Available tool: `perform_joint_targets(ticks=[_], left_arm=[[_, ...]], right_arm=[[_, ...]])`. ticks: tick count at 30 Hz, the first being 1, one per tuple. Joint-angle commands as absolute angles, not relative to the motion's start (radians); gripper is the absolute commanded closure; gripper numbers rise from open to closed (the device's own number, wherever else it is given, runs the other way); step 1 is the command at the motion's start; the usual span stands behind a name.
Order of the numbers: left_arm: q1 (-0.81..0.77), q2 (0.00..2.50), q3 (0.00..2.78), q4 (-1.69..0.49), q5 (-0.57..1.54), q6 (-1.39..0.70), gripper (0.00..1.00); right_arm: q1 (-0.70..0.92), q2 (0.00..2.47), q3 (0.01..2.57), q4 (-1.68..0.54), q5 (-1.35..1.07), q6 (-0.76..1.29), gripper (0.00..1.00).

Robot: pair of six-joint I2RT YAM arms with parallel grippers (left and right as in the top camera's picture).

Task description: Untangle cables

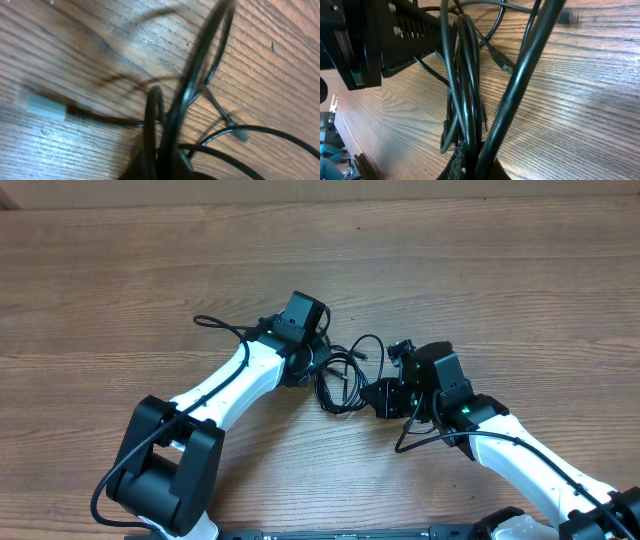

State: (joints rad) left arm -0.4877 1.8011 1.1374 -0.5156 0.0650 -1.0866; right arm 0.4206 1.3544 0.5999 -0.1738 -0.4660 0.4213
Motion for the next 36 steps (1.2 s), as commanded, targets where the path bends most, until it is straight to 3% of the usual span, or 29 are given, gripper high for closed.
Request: perform_joint_targets(ticks=[1, 16, 21, 26, 28, 30, 31, 32, 36], left_arm=[[-0.498, 1.815, 1.132, -0.519, 0.078, -1.085, 0.96], [-0.228, 1.591, 1.168, -0.527, 0.475, -1.078, 0.96], [-0.178, 1.536, 1.168, -0.526, 0.499, -1.117, 0.96], [-0.186, 1.533, 1.168, -0.527, 0.493, -1.161, 0.96], [-0.204, 1.533, 1.168, -0.527, 0.484, -1.161, 0.96], [-0.223, 1.533, 1.167, -0.531, 0.456, -1.159, 0.96], [-0.234, 1.533, 1.167, -0.535, 0.440, -1.159, 0.96], [-0.261, 1.533, 1.167, -0.548, 0.402, -1.159, 0.95], [-0.304, 1.533, 1.167, -0.561, 0.377, -1.160, 0.96]], right_arm=[[0.425, 1.332, 0.617, -0.175, -0.447, 0.414, 0.96], [0.425, 1.332, 0.616, -0.249, -0.262, 0.410, 0.96], [0.425, 1.332, 0.616, -0.298, -0.221, 0.414, 0.96], [0.425, 1.332, 0.616, -0.292, -0.350, 0.418, 0.96], [0.425, 1.332, 0.616, -0.276, -0.459, 0.418, 0.89], [0.425, 1.332, 0.617, -0.250, -0.583, 0.419, 0.76], [0.425, 1.332, 0.617, -0.237, -0.624, 0.419, 0.67], [0.425, 1.332, 0.617, -0.203, -0.704, 0.444, 0.50], [0.425, 1.332, 0.617, -0.105, -0.735, 0.683, 0.43]])
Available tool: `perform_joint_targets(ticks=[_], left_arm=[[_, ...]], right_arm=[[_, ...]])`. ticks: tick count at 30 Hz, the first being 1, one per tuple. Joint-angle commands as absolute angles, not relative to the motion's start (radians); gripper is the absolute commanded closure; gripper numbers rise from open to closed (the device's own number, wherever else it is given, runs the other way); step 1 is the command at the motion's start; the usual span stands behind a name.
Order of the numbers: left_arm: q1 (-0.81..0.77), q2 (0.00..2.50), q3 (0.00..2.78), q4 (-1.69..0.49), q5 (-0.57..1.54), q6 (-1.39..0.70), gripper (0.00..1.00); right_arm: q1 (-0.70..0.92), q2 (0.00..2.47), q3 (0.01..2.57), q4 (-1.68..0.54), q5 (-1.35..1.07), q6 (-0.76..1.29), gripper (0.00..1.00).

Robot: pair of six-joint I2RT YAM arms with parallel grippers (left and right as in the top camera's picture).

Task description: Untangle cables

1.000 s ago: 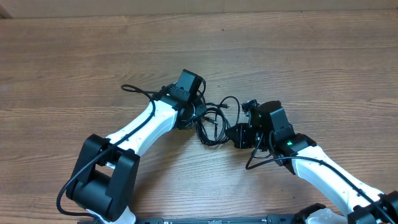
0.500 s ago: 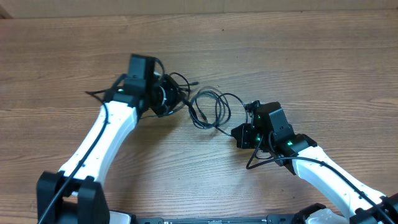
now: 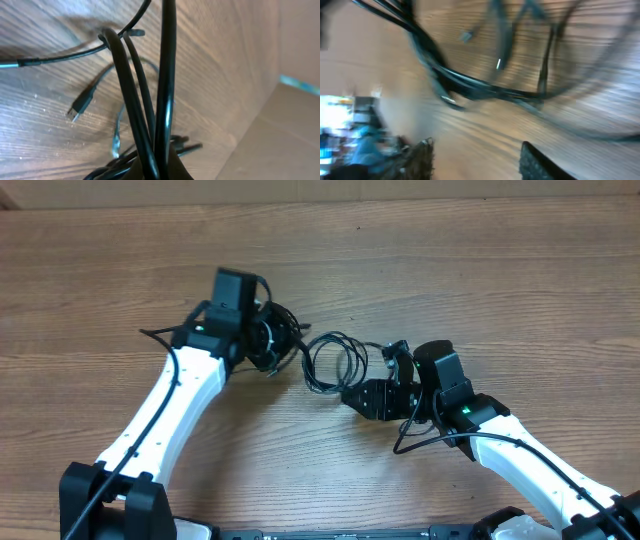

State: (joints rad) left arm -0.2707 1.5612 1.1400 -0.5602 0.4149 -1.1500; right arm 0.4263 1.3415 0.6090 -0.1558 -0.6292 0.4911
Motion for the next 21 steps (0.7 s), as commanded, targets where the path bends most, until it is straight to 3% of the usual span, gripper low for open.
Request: perform_joint_targets(ticks=[1, 5, 11, 18, 21], left_arm=[[-0.310, 1.533, 1.167, -0.560, 0.377, -1.161, 0.96], [-0.321, 1.533, 1.167, -0.560, 0.377, -1.225, 0.96], [-0.321, 1.533, 1.167, -0.561, 0.382, -1.367, 0.96], [-0.321, 1.533, 1.167, -0.561, 0.453, -1.481, 0.96], [-0.321, 1.533, 1.167, -0.561, 0.473, -1.491, 0.96]], right_arm=[[0.425, 1.332, 0.617, -0.091, -0.734, 0.718, 0.40], [0.425, 1.332, 0.616, -0.083, -0.669, 0.957, 0.37], [0.450, 1.336, 0.616, -0.189, -0.439, 1.218, 0.46], [0.519, 1.336, 0.616, -0.155, -0.306, 1.318, 0.48], [0.541, 1.336, 0.616, -0.155, -0.242, 1.345, 0.64]])
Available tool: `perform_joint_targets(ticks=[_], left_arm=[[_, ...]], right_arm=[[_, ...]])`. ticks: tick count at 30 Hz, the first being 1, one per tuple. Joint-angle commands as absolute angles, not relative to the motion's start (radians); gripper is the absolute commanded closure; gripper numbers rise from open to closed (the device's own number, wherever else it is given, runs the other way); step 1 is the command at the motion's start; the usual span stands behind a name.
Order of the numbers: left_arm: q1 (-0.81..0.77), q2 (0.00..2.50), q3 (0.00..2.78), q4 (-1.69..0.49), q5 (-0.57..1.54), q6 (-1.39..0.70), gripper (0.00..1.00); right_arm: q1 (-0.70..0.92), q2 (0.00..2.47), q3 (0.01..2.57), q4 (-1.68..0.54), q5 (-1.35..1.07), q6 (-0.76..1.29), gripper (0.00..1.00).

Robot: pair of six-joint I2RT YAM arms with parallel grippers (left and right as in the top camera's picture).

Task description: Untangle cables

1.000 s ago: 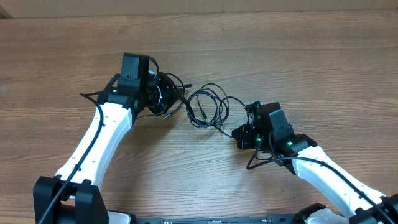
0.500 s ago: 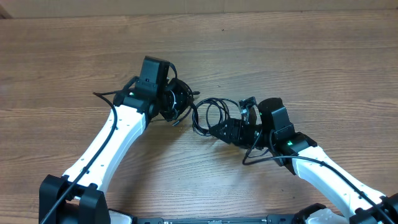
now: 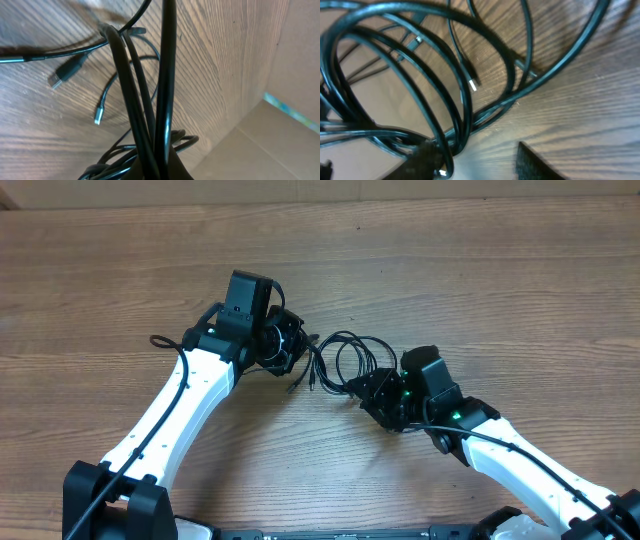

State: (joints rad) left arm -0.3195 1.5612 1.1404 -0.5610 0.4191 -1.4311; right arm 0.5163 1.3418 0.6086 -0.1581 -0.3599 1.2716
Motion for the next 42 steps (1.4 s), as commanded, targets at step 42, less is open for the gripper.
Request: perform_joint_targets(ticks=[42], left_arm=[[-0.367, 1.533, 1.167, -0.433, 0.798, -1.358, 0.96]], right_arm=[[0.647, 1.336, 0.614, -0.140, 0.049, 1.221, 0.96]])
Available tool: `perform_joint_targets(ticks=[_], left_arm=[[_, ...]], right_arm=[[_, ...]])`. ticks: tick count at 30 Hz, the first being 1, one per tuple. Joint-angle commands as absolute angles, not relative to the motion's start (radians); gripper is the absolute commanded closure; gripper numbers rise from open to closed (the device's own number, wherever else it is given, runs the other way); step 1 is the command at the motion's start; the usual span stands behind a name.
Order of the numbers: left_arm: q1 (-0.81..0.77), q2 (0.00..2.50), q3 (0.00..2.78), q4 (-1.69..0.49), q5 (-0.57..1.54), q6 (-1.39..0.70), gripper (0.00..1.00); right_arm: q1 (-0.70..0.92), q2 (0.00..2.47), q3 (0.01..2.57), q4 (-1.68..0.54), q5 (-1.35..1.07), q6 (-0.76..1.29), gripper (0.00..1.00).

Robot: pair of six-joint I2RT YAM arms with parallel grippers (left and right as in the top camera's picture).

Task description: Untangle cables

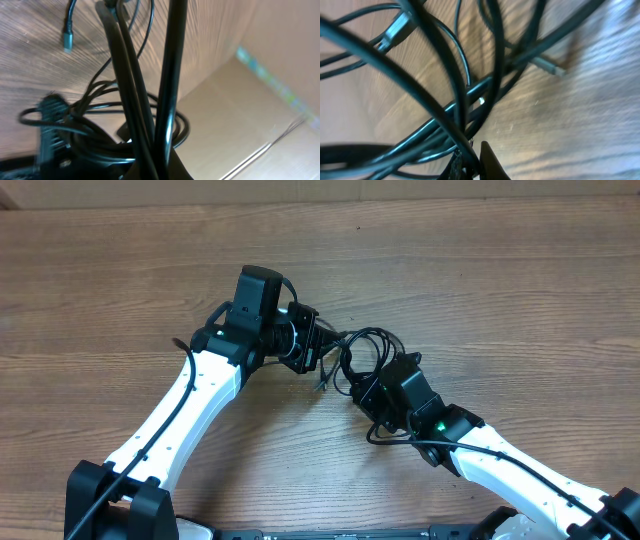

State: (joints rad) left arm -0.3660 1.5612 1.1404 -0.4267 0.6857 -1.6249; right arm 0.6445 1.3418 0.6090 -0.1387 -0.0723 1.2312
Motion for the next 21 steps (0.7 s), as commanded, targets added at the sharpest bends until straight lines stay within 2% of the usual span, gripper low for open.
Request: perform_joint_targets(ticks=[1, 2, 6, 8, 13, 21], left_arm=[[-0.367, 1.533, 1.167, -0.448, 0.803, -1.300, 0.96], [-0.367, 1.533, 1.167, -0.488, 0.806, -1.205, 0.96], [-0.366, 1.533, 1.167, -0.596, 0.736, -1.053, 0.96], [-0.366, 1.533, 1.167, -0.687, 0.591, -1.001, 0.94], [-0.368, 1.533, 1.167, -0.811, 0.360, -0.994, 0.91], [-0.368, 1.533, 1.166, -0.790, 0.333, -0.965, 0.96]], right_arm=[[0.644, 1.336, 0.614, -0.140, 0.064, 1.221, 0.96], [0.637, 1.336, 0.614, -0.140, 0.081, 1.203, 0.96], [0.598, 1.336, 0.615, -0.130, 0.088, 1.122, 0.96], [0.565, 1.335, 0.615, -0.105, 0.059, 1.068, 0.96], [0.518, 1.335, 0.615, 0.032, -0.107, 0.936, 0.96], [0.508, 1.335, 0.615, 0.178, -0.365, 0.884, 0.95]])
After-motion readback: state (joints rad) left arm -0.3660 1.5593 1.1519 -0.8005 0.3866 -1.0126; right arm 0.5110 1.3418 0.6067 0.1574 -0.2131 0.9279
